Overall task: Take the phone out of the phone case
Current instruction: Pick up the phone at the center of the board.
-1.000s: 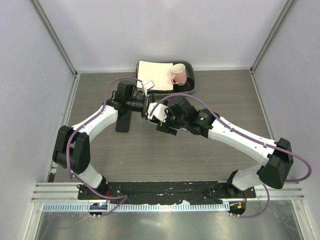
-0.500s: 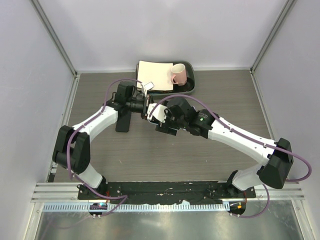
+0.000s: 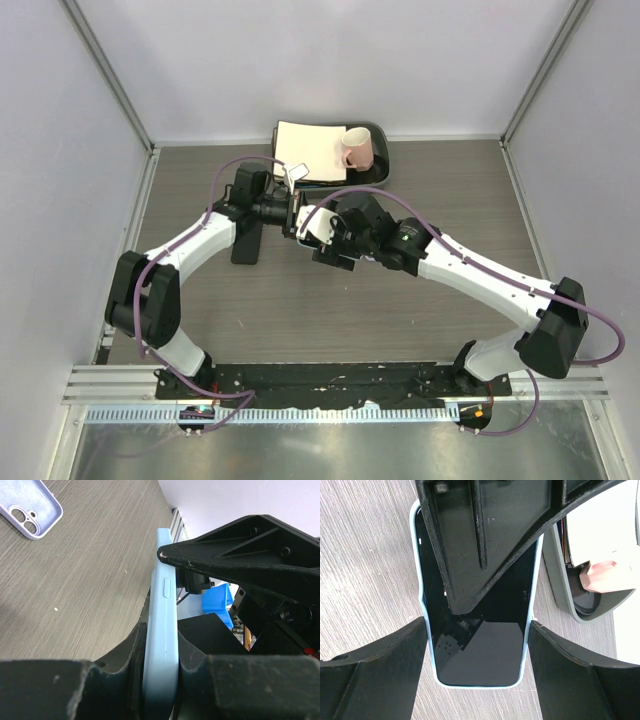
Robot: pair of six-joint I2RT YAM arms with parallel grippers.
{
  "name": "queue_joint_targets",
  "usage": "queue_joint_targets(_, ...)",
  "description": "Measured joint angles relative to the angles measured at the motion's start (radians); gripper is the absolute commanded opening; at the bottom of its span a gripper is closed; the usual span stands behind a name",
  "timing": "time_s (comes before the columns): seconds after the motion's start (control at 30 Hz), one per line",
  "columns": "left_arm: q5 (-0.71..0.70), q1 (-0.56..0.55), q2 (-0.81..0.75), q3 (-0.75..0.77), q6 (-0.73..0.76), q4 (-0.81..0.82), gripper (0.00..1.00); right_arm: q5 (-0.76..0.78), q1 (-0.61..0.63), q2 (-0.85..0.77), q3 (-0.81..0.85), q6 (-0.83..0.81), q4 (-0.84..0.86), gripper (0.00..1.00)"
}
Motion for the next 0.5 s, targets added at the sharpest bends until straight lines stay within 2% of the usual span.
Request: queue_joint_targets(0.5,0.019,0.0,0.0,-0.017,0.016,0.038,0.0,0.002,0.0,-0.005,0.0,0.0,-0.006,0.01)
